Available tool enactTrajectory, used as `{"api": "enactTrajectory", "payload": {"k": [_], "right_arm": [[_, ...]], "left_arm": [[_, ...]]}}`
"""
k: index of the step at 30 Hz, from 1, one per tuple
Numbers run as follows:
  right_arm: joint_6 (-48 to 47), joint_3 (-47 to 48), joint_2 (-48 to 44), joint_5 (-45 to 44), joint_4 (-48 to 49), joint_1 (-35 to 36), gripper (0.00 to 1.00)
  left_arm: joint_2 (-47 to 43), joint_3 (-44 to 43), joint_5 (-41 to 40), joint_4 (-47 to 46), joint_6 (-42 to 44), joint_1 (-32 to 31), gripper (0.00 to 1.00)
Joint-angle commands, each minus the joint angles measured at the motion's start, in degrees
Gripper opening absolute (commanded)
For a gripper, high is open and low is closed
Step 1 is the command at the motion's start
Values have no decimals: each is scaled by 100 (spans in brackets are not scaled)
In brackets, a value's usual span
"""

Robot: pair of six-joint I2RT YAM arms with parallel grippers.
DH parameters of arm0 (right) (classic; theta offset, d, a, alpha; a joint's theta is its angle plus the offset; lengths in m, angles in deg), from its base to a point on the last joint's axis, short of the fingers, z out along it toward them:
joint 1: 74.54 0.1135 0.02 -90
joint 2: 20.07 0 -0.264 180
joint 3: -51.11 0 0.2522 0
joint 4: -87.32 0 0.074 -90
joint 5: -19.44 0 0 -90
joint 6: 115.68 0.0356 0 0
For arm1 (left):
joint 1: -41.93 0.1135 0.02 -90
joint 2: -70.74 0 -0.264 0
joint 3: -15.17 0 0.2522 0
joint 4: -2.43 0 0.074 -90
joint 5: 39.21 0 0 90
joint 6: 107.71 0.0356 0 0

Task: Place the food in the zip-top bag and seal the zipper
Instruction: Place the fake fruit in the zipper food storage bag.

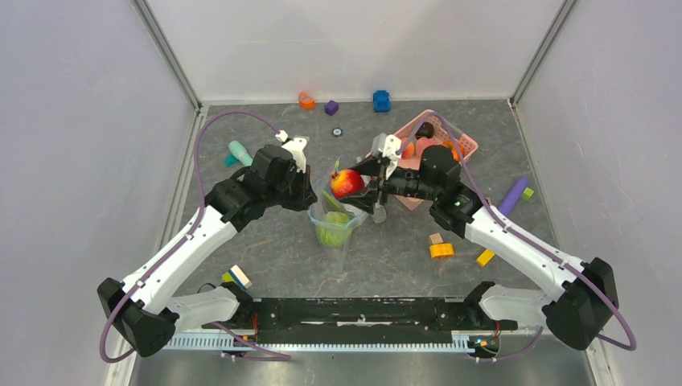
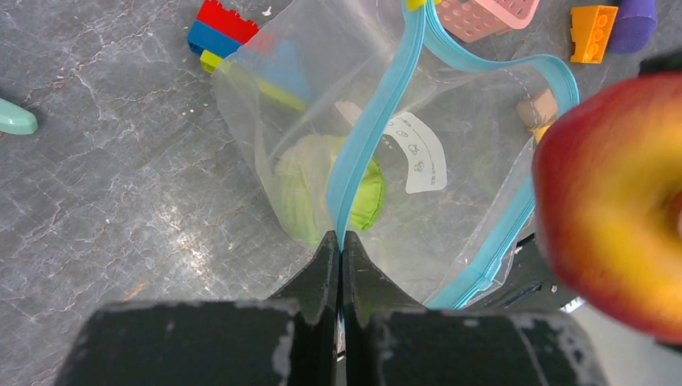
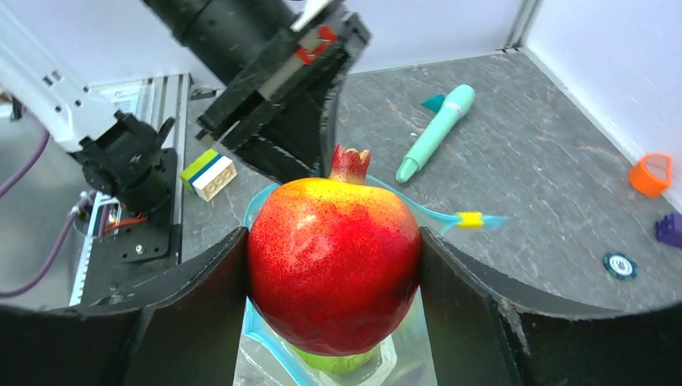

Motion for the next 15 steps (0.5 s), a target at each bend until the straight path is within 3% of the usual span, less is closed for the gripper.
{"api": "enactTrajectory", "payload": {"k": [1, 15], "right_arm": [[-799, 397, 137, -87, -336, 298, 39], [-1295, 889, 766, -1950, -1461, 807, 63]], "left_arm": [[-155, -3, 142, -227, 25, 36, 2], [-206, 24, 257, -263, 5, 36, 2]]}}
